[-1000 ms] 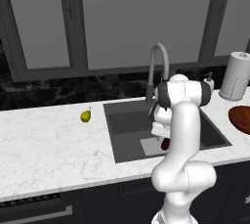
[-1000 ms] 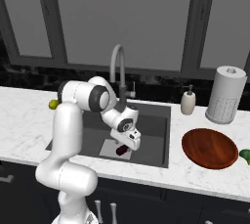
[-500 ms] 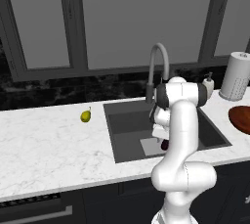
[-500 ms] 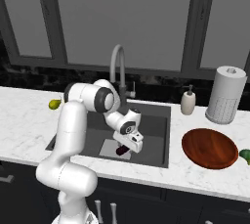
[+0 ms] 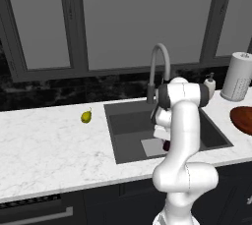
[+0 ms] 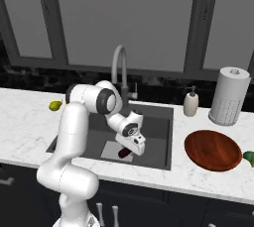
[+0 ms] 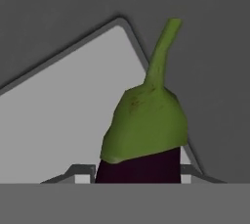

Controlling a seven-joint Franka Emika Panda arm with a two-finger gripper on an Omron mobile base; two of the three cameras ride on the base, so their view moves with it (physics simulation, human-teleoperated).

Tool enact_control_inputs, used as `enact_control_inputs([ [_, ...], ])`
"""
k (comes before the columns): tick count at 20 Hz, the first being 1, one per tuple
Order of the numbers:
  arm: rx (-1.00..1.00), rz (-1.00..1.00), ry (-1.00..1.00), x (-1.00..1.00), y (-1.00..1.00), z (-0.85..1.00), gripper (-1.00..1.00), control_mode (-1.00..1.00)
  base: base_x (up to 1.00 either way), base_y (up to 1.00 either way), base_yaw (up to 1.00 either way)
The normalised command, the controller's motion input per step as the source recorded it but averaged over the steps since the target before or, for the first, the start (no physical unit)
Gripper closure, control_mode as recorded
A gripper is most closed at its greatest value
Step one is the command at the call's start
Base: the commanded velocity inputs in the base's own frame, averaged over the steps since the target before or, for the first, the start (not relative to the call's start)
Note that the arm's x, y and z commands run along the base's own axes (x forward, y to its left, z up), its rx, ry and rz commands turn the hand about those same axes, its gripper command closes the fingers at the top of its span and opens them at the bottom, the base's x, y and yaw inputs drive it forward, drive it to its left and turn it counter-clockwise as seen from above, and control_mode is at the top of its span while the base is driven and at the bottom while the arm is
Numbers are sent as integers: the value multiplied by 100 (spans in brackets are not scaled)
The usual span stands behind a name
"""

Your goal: Pick the eggplant from the sink and place it in the bowl. Then pick the bowl and place it in the microwave. Then close the microwave door and press the start button.

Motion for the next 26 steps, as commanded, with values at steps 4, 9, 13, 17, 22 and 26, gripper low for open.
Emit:
enact_control_inputs([
  [4, 0, -2, 0, -24, 0, 11, 100, -100, 0, 0, 0],
  [9, 0, -1, -2, -13, -2, 80, 100, -100, 0, 0, 0],
  [13, 2, 0, -6, -12, -20, 100, 100, -100, 0, 0, 0],
  [17, 2, -4, 0, -52, -29, 100, 100, -100, 0, 0, 0],
  [22, 0, -7, -9, -59, -16, 100, 100, -100, 0, 0, 0],
  [26, -4, -11, -2, -68, -20, 100, 100, -100, 0, 0, 0],
])
